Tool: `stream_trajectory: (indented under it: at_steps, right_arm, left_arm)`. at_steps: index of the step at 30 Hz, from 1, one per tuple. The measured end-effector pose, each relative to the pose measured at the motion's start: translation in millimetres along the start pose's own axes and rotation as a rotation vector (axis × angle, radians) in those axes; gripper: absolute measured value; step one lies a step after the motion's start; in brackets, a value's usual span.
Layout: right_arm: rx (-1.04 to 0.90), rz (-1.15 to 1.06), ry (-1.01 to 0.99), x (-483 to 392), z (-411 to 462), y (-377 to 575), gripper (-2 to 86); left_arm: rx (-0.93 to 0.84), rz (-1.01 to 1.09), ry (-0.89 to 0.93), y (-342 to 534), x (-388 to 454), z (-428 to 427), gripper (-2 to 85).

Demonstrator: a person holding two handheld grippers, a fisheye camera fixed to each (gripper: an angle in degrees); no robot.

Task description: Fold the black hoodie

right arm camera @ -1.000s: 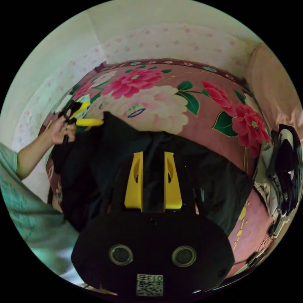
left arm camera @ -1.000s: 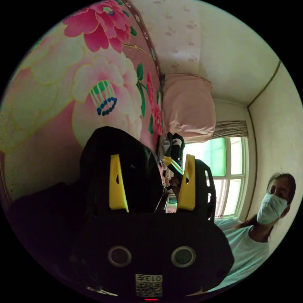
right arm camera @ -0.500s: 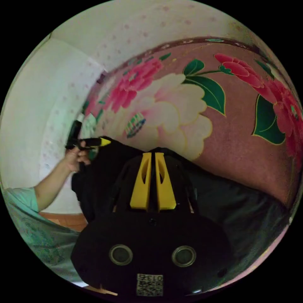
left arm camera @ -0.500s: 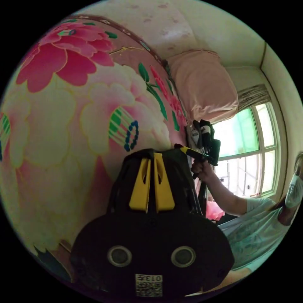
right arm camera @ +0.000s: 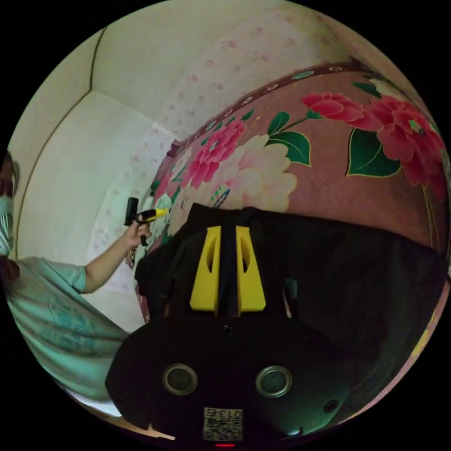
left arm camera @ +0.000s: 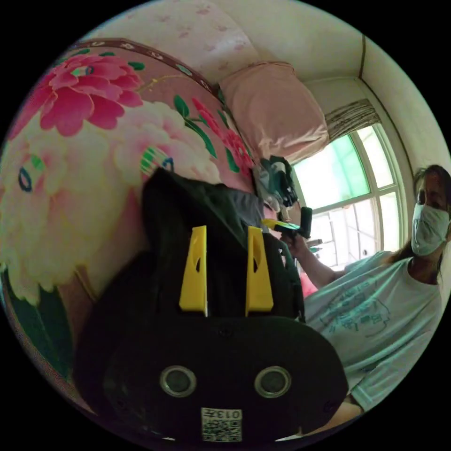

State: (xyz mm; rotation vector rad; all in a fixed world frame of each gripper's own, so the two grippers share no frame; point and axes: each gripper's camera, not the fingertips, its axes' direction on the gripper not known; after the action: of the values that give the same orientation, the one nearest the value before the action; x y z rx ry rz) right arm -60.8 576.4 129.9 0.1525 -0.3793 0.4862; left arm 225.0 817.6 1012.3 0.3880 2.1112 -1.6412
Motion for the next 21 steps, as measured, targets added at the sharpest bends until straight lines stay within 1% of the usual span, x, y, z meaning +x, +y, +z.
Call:
stream_trajectory:
  at_steps: [2,6,7,8,9,11,12,13,14,16,18,19,20,21]
  right_arm:
    - [-0.099,0.046,0.044,-23.3,9.8,52.3,11.9]
    - [-0.200,0.134,0.009,-58.1,25.6,135.9,12.5]
    - [-0.271,0.131,0.022,-72.1,36.3,159.7,12.1]
    - [-0.315,0.127,0.027,-84.1,46.3,179.5,9.1]
    - [-0.320,0.123,0.023,-89.0,50.4,187.5,7.6]
    - [-0.341,0.103,0.023,-104.1,60.8,202.1,2.5]
    - [-0.341,0.107,0.042,-107.8,60.9,201.5,2.1]
    - [-0.328,0.078,0.069,-118.9,56.7,197.3,1.5]
    - [-0.297,0.009,0.080,-134.3,46.9,191.5,1.0]
    - [-0.233,-0.093,0.139,-159.2,24.1,185.5,0.8]
    - [-0.129,-0.156,0.172,-181.8,-7.3,184.6,0.7]
    - [-0.052,-0.170,0.161,-194.1,-29.0,186.7,0.8]
    - [0.012,-0.186,0.143,-205.7,-47.7,190.3,1.0]
    - [0.036,-0.201,0.142,-211.4,-54.6,192.8,1.2]
  left_arm:
    - [-0.044,-0.024,0.090,41.4,22.5,34.5,13.5]
    - [-0.165,-0.076,0.129,110.8,52.7,96.2,17.1]
    - [-0.194,-0.109,0.133,130.7,59.5,116.8,18.2]
    - [-0.218,-0.137,0.161,144.7,63.9,136.0,17.7]
    - [-0.228,-0.140,0.164,148.7,64.9,144.1,17.5]
    - [-0.258,-0.142,0.045,155.2,58.7,166.0,7.2]
    - [-0.260,-0.151,0.049,155.6,55.7,168.7,4.5]
    - [-0.244,-0.167,0.122,155.0,50.1,169.4,1.5]
    - [-0.222,-0.196,0.199,153.4,47.8,162.1,0.8]
    - [-0.164,-0.118,0.259,149.6,61.9,136.8,0.4]
    - [-0.060,-0.009,0.370,150.8,85.2,103.0,0.4]
    - [0.053,0.066,0.466,158.6,99.8,78.9,0.7]
    - [0.163,0.093,0.541,172.8,105.1,60.3,1.1]
    - [0.198,0.079,0.558,181.4,102.9,55.7,1.4]
